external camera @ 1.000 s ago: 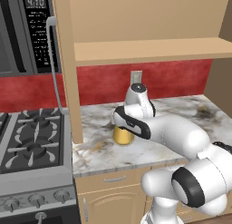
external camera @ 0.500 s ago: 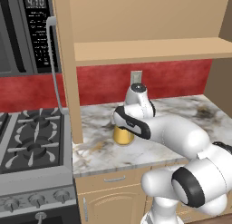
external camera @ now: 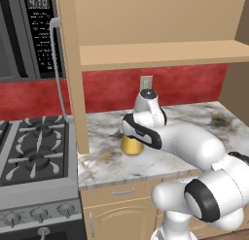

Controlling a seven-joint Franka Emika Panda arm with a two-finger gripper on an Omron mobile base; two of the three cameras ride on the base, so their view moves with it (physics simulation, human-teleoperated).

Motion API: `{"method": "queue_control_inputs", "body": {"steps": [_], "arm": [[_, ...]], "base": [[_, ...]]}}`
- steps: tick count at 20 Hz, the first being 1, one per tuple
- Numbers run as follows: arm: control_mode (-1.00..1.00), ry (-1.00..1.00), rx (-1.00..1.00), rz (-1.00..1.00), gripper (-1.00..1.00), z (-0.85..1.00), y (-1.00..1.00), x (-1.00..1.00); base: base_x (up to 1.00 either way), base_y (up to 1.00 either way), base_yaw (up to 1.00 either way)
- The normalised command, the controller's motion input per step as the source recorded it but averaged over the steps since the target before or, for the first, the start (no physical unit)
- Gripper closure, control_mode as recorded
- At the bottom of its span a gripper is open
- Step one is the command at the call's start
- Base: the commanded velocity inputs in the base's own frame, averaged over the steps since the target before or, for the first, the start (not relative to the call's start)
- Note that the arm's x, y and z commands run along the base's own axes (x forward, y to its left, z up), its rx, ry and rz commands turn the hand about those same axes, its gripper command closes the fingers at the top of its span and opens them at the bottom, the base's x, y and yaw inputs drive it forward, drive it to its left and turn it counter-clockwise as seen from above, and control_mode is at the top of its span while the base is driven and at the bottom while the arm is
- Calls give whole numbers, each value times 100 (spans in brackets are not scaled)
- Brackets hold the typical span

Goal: There is a tray on the dining counter. Grab the cup, mug, and pitcher and place them on the tray. The pitcher may be placed next to the tray if it cannot fit the tray.

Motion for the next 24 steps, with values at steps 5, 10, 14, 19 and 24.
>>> {"method": "queue_control_inputs", "body": {"steps": [5, 10, 14, 19, 24], "arm": [[-100, 0, 0, 0, 100, 0, 0, 0], [-100, 0, 0, 0, 100, 0, 0, 0], [-100, 0, 0, 0, 100, 0, 0, 0], [-100, 0, 0, 0, 100, 0, 0, 0], [-100, 0, 0, 0, 100, 0, 0, 0]], "base": [[0, 0, 0], [0, 0, 0], [0, 0, 0], [0, 0, 0], [0, 0, 0]]}}
